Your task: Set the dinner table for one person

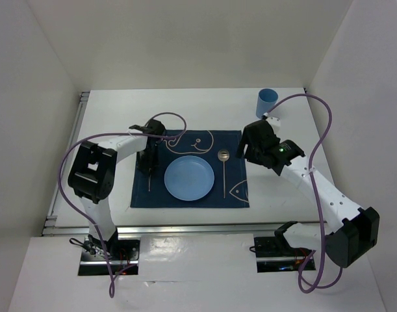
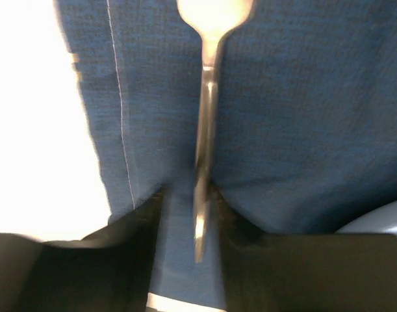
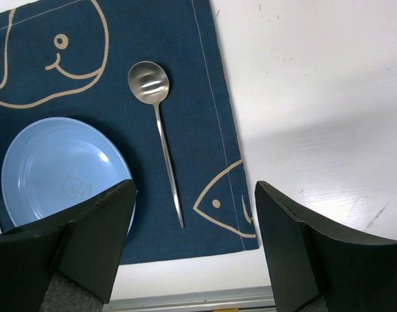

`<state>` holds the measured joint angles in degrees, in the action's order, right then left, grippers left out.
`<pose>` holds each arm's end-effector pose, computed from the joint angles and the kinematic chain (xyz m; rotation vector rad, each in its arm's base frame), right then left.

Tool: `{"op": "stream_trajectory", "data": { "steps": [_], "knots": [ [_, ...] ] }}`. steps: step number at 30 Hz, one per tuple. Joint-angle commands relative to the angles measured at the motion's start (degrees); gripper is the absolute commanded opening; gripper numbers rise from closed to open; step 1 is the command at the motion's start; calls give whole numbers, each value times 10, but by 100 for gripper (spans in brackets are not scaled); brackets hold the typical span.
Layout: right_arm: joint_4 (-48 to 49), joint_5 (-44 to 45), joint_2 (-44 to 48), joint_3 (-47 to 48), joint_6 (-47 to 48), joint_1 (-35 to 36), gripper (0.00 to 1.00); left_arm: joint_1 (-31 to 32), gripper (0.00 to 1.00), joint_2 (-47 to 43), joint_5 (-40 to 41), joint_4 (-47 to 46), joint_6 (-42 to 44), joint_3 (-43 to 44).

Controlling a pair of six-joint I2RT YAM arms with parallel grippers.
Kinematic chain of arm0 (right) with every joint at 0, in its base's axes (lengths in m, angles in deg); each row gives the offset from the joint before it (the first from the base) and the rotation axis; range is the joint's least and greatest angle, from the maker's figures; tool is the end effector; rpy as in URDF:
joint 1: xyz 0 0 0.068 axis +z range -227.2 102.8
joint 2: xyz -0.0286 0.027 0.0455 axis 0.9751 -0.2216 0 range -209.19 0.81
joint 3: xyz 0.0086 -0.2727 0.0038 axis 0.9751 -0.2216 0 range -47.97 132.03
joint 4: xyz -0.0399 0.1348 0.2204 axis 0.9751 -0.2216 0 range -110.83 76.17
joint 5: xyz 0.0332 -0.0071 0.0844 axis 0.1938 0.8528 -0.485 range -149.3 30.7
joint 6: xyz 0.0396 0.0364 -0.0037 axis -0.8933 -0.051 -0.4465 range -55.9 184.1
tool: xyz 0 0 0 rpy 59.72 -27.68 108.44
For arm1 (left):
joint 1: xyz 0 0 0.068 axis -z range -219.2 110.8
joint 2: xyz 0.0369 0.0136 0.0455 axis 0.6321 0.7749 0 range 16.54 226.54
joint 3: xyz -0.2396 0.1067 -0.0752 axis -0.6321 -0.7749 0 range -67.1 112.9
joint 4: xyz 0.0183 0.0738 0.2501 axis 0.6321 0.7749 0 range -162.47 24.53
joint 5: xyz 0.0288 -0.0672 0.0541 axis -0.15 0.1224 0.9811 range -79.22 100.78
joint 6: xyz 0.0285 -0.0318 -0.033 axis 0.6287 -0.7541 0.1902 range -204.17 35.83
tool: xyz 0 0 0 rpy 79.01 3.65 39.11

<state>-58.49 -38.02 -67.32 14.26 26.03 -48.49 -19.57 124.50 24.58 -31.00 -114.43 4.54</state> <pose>0.2164 0.1038 0.3103 0.3526 2.3500 0.0958 0.3393 -0.1120 0.1617 -0.2998 2.8266 0.1839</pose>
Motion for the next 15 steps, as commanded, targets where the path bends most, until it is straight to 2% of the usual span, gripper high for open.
{"op": "stream_trajectory", "data": {
  "steps": [1, 2, 4, 9, 11, 12, 13, 15],
  "knots": [
    [9, 14, 2, -4, 6, -3, 82, -4, 51, 4, 1, -6, 20, 4],
    [9, 14, 2, -4, 6, -3, 82, -4, 56, -1, -6, 2, 26, 4],
    [14, 9, 2, 2, 11, -3, 82, -4, 61, -8, -11, 7, 26, 4],
    [23, -22, -26, 42, 35, -23, 82, -4, 60, -35, -6, 43, 63, 39],
    [9, -64, -69, 116, 46, -90, 84, -9, 59, -49, 2, 61, 78, 70],
    [4, -76, -121, 144, 55, -119, 84, -9, 59, -58, 2, 61, 85, 70],
    [9, -85, -146, 170, 81, -170, 85, -9, 59, -80, 11, 52, 103, 70],
    [26, -110, -222, 260, 122, -205, 85, -9, 59, -107, 23, 9, 131, 60]
  ]
}}
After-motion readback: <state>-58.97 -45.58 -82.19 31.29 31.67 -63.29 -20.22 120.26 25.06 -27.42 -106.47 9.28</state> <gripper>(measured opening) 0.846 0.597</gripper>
